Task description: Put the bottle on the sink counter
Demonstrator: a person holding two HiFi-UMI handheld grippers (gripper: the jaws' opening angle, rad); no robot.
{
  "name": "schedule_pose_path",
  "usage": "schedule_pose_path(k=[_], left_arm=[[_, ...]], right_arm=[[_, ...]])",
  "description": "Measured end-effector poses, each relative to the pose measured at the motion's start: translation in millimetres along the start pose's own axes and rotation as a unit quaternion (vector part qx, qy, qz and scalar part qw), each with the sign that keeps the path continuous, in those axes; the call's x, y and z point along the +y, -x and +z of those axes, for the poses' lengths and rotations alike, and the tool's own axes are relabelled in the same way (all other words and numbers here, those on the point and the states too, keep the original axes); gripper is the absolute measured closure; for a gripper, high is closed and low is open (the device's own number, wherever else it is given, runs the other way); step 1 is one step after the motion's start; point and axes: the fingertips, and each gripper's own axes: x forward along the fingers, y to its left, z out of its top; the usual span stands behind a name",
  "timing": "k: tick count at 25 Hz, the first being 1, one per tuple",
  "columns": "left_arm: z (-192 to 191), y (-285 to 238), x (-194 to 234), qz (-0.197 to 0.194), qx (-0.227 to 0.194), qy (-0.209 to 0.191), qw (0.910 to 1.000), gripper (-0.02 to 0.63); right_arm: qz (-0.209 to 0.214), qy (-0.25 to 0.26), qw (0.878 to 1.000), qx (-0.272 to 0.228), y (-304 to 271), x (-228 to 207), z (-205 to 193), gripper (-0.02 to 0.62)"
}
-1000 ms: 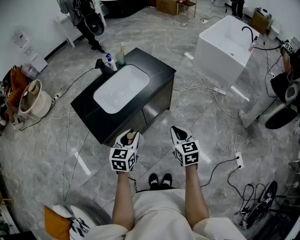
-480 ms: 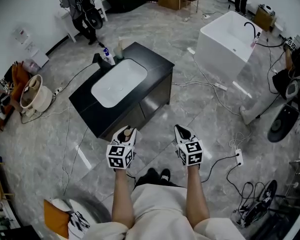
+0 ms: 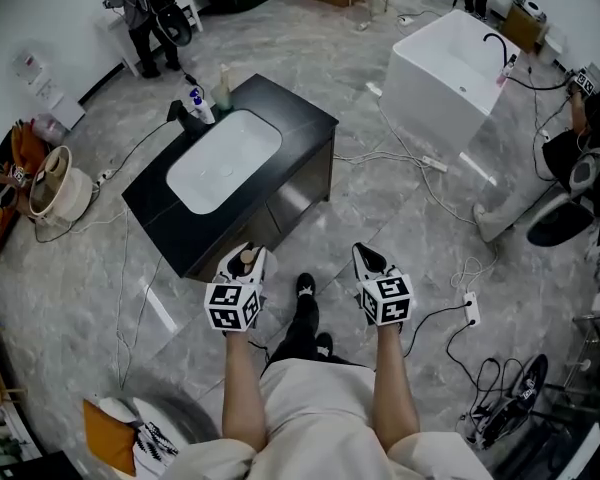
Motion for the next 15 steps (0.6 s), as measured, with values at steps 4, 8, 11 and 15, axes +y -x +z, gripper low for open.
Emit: schedule_pose_path(k=[4, 8, 11, 15], left_arm=[[13, -24, 12, 0.000, -0.002, -0.003, 1.0000, 0.497], [26, -53, 19, -0.009, -0.003, -0.006, 0.9999, 0.497], [34, -74, 25, -0.013, 0.003, -0.016, 0.9998, 0.497], [46, -98, 43, -0.011, 0.010, -0.022, 0.9996, 0.497]], right_arm=[[0.006, 0.008, 1.000, 0.003, -23, -8, 12, 0.591], [0.010, 0.011, 1.000, 0.004, -49, -22, 26, 0.591], [0.015, 0.004, 1.000, 0.003, -73, -32, 37, 0.591], [0.021, 0.001, 1.000, 0.003, -101, -40, 53, 0.591]])
